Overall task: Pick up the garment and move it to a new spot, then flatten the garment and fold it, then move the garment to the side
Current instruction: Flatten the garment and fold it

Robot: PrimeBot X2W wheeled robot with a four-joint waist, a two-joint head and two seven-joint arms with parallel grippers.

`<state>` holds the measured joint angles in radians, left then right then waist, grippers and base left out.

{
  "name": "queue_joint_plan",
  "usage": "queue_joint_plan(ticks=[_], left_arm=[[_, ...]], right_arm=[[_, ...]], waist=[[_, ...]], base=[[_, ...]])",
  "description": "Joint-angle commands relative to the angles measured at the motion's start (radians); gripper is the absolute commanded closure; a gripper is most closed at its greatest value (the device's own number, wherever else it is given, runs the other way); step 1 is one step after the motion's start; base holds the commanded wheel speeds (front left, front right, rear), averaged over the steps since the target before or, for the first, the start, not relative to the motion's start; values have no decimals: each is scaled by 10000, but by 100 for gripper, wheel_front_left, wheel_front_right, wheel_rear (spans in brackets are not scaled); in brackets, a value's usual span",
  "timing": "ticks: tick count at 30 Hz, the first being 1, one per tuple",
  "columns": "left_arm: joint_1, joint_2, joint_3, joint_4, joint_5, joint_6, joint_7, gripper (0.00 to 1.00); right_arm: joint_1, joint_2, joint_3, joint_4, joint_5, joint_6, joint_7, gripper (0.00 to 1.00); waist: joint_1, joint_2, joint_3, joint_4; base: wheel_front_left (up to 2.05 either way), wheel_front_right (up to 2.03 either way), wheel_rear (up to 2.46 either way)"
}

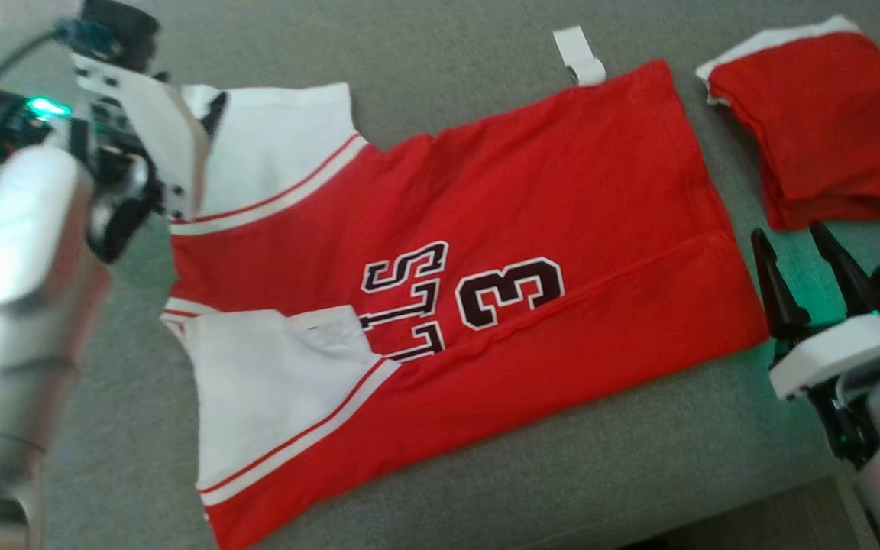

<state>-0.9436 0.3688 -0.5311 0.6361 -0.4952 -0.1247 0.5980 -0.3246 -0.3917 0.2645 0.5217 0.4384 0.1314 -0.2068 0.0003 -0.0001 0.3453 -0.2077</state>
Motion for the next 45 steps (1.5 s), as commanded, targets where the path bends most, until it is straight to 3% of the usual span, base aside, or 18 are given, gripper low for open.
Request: queue_joint_plan(ticks=[1,8,16,17,18,19,29,34,37,38,45], left_arm=[[-611,492,299,-43,-44,-38,180,0],[-1324,940,346,1448,56,36,137,0],[-1485,789,47,2218,66,-6,-159,0],[-1505,743,-3,2294,31,-14,-117,21],[-1530,701,-64,2333,-3,-22,-98,70],[-1553,664,-117,2341,-48,-30,-127,100],[-1772,859,-1804,1253,-569,-57,-1633,100],[-2015,891,-2639,786,-1016,-58,-2101,100],[-2348,907,-3244,384,-1210,-58,-2315,100],[-2348,907,-3244,384,-1210,-58,-2315,100],[-3016,836,-4093,-164,-1457,-58,-2594,100]], right_arm=[[-130,-173,163,-253,-65,-7,-98,0],[-445,-16,360,17,44,-7,-236,0],[-530,-82,397,262,151,-7,-388,0],[-539,-100,398,275,165,-7,-400,0],[-548,-121,393,288,174,-7,-411,0],[-561,-134,386,300,178,-7,-421,0],[-933,-427,367,194,651,-7,138,0],[-1975,-867,774,-491,1107,-7,1334,0],[-3211,-1088,1270,-330,1161,-7,2656,0],[-3211,-1088,1270,-330,1161,-7,2656,0],[-5012,-1024,2256,1356,1985,-7,4621,0]], waist=[[-3,1,350,-337],[-3,1,755,-743],[-3,1,876,-837],[-3,1,883,-835],[-3,1,888,-829],[-3,1,884,-824],[-3,1,490,-433],[-3,1,290,50],[-3,1,339,508],[-3,1,339,508],[-3,1,629,1202]], base=[[0,0,0],[0,0,0],[0,0,0],[0,0,0],[0,0,0],[0,0,0],[0,0,0],[0,0,0],[0,0,0],[0,0,0],[0,0,0]])
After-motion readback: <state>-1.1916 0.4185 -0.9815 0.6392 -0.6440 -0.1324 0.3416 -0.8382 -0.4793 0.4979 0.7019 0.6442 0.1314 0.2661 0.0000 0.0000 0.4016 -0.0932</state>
